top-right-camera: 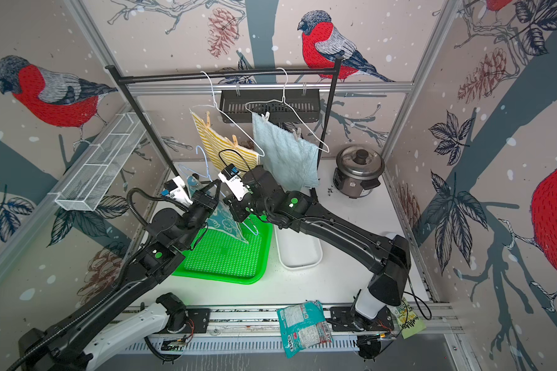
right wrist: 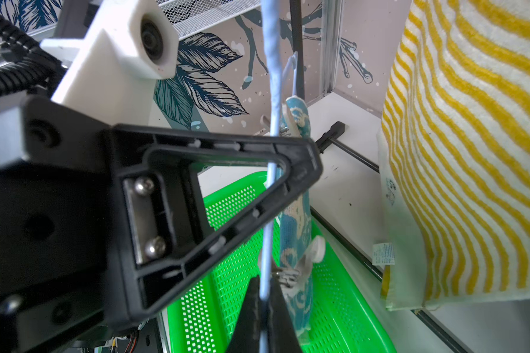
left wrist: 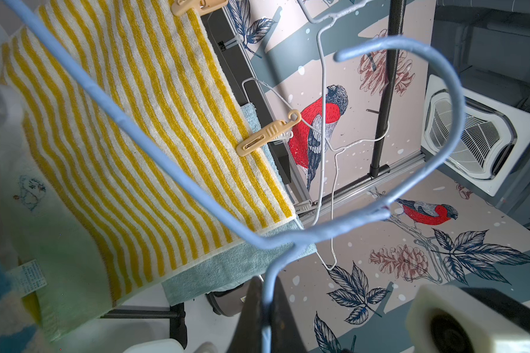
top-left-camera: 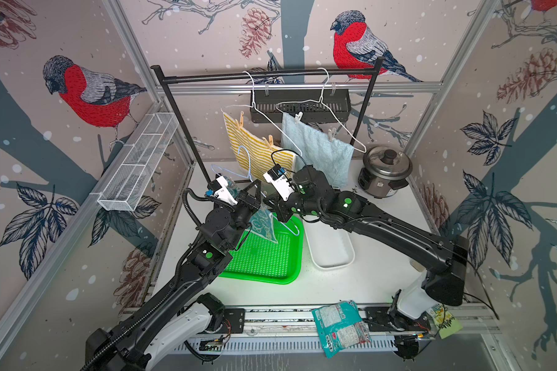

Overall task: Remove the clothespins securing towels to the hanger
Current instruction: Pick up the hanger from the clothesline.

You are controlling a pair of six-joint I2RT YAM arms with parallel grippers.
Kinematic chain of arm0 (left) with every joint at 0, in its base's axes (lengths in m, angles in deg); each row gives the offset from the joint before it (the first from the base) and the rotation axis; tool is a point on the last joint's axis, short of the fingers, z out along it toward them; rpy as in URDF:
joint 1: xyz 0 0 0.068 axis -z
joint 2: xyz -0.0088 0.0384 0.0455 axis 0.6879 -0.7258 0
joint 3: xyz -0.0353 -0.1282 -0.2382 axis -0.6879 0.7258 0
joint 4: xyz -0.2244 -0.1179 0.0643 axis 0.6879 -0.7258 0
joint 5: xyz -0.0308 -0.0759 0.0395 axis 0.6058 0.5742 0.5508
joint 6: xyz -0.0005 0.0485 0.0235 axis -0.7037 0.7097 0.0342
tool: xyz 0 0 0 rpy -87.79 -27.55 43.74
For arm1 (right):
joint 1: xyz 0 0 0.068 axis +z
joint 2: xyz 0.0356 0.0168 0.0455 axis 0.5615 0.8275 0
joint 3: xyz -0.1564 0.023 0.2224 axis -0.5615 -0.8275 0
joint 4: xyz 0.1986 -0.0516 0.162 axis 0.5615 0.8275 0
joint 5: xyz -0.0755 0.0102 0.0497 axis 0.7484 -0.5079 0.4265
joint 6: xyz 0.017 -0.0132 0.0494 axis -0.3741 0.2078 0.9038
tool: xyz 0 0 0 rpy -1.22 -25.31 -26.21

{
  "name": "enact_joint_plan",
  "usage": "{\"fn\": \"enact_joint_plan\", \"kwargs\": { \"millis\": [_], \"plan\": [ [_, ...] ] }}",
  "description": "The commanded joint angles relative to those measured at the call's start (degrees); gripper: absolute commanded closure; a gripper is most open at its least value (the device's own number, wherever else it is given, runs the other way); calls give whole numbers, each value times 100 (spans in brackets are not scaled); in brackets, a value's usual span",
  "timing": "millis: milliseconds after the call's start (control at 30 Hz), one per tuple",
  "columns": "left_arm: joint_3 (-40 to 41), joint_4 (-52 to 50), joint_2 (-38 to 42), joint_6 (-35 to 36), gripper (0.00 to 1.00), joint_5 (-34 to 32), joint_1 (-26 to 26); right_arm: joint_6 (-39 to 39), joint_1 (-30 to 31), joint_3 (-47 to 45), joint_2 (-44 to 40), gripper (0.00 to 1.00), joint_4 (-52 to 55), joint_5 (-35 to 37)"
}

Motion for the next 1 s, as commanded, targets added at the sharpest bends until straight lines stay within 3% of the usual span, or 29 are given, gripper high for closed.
{"fn": "enact_joint_plan", "kwargs": {
  "millis": [0,33,200,500,700,967],
  "plan": [
    [-245,-123,-9,501,77,71,0,-115,4,-30,-129,98,52,117],
    [-364,-362,-15,681,68,71,0,-151,4,-62,-178,98,43,103],
    [-766,-1225,178,1686,49,69,0,-284,-21,-228,-368,99,-43,-57],
    [-1424,-2578,556,3745,38,234,-1,-374,-318,-444,-661,99,-53,-518],
    [-1587,-3043,735,4389,31,228,-3,-382,-516,-646,-860,99,-127,-744],
    [-1749,-3725,948,4457,21,-694,-4,-409,-686,-1169,-1207,99,-472,-838]
  ]
}}
